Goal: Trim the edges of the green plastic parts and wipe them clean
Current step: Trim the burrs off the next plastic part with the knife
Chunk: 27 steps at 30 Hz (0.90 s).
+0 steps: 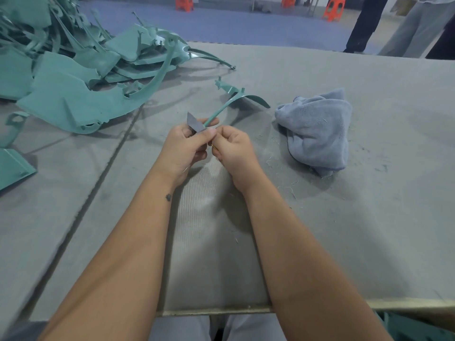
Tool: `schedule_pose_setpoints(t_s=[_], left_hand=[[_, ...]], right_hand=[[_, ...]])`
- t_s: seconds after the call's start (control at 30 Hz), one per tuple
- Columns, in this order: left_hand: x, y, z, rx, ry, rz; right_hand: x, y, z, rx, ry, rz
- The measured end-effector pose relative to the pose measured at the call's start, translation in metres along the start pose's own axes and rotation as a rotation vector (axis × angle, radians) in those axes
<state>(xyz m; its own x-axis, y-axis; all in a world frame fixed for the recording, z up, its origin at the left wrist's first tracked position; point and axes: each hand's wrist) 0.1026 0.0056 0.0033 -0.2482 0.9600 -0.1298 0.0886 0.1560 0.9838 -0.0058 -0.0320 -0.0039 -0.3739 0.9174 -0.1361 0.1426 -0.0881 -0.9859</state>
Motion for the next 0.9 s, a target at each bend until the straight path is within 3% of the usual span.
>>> schedule_pose_setpoints(t_s=[0.2, 0.4, 0.73, 0.9], left_hand=[[-0.001, -0.004, 0.001, -0.09, -0.028, -0.032], [0.0, -0.004, 0.001, 0.025, -0.041, -0.031], [-0.003, -0.005, -0.002, -0.106, 0.145, 0.024], [-0.002, -0.004, 0.005, -0.154, 0.164, 0.029]], right_hand=[[-0.003, -0.005, 0.008, -0.126, 0.12, -0.025], [0.001, -0.009, 0.006, -0.185, -0.029, -0.056], [-0.004, -0.004, 0.006, -0.096, 0.112, -0.005], [-0.009, -0.005, 0.009, -0.251, 0.192, -0.054]])
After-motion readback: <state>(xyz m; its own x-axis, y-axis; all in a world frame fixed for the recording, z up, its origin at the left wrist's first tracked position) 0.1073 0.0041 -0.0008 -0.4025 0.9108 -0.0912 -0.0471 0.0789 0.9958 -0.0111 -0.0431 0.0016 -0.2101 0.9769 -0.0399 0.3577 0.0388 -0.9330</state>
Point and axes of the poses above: each hand's wrist, its own x-axis away from the middle knuckle, its own z-axis out of the back of the hand, y = z × x, and after that the axes turned 2 degrees about -x, right-handed
